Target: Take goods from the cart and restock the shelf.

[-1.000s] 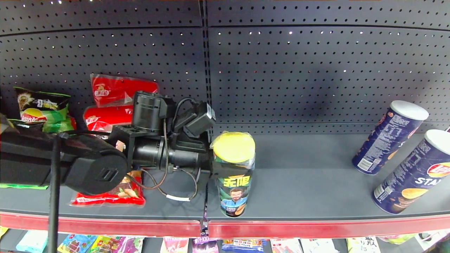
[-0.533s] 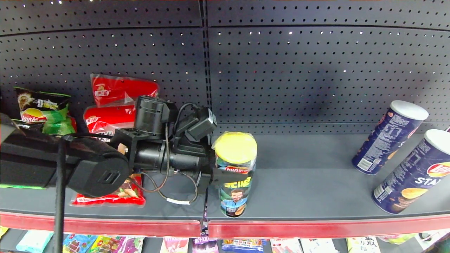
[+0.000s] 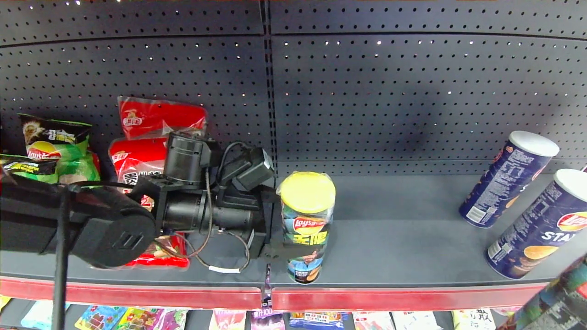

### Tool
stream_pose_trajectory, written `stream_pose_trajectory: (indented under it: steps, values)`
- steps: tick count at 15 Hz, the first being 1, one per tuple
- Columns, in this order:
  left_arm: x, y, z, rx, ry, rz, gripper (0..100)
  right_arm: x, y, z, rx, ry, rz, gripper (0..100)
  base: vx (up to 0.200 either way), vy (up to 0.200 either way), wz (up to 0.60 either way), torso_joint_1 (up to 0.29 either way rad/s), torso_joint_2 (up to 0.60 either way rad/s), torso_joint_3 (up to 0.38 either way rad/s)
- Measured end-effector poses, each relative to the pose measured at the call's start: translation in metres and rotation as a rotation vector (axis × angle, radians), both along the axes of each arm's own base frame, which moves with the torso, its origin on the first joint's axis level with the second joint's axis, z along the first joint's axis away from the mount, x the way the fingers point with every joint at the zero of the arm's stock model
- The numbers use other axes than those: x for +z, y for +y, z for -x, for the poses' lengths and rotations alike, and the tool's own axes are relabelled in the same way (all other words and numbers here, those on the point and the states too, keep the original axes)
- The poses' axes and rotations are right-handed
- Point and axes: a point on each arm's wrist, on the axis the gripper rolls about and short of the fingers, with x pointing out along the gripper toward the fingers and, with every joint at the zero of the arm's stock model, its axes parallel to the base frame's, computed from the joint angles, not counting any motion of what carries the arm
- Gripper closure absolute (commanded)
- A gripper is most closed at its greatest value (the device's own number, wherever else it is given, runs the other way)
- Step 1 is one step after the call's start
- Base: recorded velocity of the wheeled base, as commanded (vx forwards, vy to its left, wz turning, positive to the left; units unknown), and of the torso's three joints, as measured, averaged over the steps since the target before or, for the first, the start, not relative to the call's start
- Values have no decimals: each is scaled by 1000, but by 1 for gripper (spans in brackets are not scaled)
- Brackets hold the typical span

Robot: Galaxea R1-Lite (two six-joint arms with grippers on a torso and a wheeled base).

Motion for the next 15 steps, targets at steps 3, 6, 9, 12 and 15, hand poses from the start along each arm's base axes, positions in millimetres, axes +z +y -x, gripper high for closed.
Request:
stream_pose_trajectory:
  steps: [3, 6, 9, 12, 15]
  values:
    - [-2, 27, 16, 113, 7, -45, 0, 27, 19, -37, 67, -6, -3, 100, 0, 0, 0, 0, 0, 0]
    - [0, 54, 36, 274, -15, -99, 0, 40, 47, -88, 119, -41, -23, 100, 0, 0, 0, 0, 0, 0]
    - [-3, 72, 63, 302, -6, -110, 0, 39, 76, -143, 148, -71, -25, 100, 0, 0, 0, 0, 0, 0]
    - [-2, 83, 86, 307, -18, -104, 0, 42, 106, -195, 184, -98, -36, 100, 0, 0, 0, 0, 0, 0]
    - [-4, 93, 106, 337, -33, -114, 0, 39, 138, -235, 226, -95, -38, 100, 0, 0, 0, 0, 0, 0]
